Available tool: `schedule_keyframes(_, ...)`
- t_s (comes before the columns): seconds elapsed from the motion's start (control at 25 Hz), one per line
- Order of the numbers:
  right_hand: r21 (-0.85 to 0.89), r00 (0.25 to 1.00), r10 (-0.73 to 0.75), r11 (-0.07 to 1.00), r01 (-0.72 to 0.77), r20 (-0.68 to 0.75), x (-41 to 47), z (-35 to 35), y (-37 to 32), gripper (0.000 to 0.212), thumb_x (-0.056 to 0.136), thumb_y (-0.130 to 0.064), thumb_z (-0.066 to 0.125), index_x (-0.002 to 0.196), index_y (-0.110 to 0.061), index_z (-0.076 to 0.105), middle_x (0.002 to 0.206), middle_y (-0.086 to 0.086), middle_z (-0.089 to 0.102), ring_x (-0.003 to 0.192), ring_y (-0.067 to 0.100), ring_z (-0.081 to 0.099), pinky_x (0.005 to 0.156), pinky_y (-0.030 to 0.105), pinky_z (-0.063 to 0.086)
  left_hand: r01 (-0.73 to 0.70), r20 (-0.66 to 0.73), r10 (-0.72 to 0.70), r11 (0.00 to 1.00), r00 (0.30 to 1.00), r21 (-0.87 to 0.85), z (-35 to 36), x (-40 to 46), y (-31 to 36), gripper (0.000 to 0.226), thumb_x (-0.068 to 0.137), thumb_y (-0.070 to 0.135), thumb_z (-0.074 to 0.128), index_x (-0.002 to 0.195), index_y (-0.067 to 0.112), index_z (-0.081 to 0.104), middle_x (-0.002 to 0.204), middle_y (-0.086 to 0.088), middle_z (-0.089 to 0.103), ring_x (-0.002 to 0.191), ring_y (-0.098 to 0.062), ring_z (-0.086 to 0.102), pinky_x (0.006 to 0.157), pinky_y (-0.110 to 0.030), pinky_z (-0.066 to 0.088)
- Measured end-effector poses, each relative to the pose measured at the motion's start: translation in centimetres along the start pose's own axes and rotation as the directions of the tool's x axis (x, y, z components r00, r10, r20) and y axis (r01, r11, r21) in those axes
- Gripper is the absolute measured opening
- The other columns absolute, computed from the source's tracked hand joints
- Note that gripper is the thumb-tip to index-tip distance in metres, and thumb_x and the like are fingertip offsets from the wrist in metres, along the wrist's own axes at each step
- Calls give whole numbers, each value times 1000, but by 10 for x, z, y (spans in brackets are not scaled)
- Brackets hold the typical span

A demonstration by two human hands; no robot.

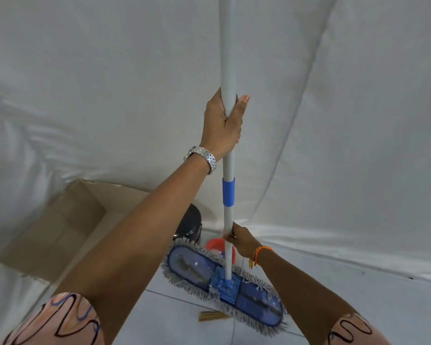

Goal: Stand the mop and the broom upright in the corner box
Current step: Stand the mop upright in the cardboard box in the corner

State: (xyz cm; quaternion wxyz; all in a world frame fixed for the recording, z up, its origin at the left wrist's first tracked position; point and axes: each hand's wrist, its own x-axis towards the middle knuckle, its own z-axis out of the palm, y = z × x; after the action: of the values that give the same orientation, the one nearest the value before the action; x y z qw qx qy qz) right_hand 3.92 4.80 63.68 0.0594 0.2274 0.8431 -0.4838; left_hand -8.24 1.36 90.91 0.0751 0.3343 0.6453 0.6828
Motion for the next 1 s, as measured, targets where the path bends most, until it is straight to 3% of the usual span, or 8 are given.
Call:
schedule_keyframes(0.12, 19, 999, -43, 999, 43, -2, 21, 41, -47, 12, 95, -10, 57, 105, -6, 53, 96, 12, 58, 89, 22, 53, 81, 30, 43, -42, -6, 42, 998, 999, 40, -56, 9, 3, 32, 103, 27, 62, 78, 24, 43, 48, 11, 43, 34, -9, 39, 37, -23, 40)
schedule_keyframes(0.2, 37, 998, -68, 997, 68, -8, 34, 65, -75, 17, 94, -10, 60, 109, -4, 55, 104, 19, 63, 91, 24, 56, 83, 30, 45, -62, 7, 62, 996, 998, 56, -90, 14, 7, 32, 103, 28, 62, 77, 24, 43, 48, 10, 43, 34, -9, 39, 37, -24, 40)
schedule_keyframes(0.32, 75, 996, -85, 994, 84, 12, 51, 96, -110, 24, 91, -8, 62, 113, 1, 57, 106, 21, 64, 98, 31, 60, 96, 40, 51, -80, 18, 79, 992, 997, 100, -133, 19, 11, 33, 102, 30, 63, 76, 26, 43, 48, 11, 44, 36, -10, 40, 38, -25, 41)
schedule_keyframes(0.44, 117, 992, -120, 987, 114, 46, 72, 126, -144, 12, 91, -4, 62, 102, -4, 57, 99, 12, 59, 95, 25, 57, 101, 51, 49, -89, 44, 84, 987, 996, 133, -175, 26, 9, 33, 102, 32, 62, 76, 28, 43, 47, 11, 45, 36, -10, 40, 39, -26, 42)
schedule_keyframes(0.6, 143, 984, -167, 977, 156, 69, 106, 166, -190, 10, 92, -7, 61, 99, -11, 55, 100, 10, 60, 100, 29, 59, 103, 51, 48, -96, 58, 87, 980, 995, 176, -231, 41, 6, 32, 102, 32, 62, 76, 29, 43, 48, 11, 46, 36, -9, 41, 39, -26, 43)
schedule_keyframes(0.8, 118, 985, -142, 984, 131, 97, 162, 218, -238, 20, 93, -12, 61, 108, 1, 59, 101, 9, 59, 99, 22, 57, 103, 48, 49, -48, 148, 20, 981, 989, 190, -305, 77, -13, 31, 106, 20, 60, 78, 18, 45, 51, 4, 44, 35, -11, 43, 40, -25, 45)
schedule_keyframes(1.0, 109, 986, -132, 987, 121, 100, 229, 262, -285, 8, 95, -13, 57, 98, -11, 50, 97, 11, 54, 98, 30, 57, 102, 53, 47, -9, 215, -34, 981, 976, 194, -383, 125, -47, 25, 108, 18, 58, 86, 12, 48, 51, 0, 45, 34, -10, 45, 43, -26, 47)
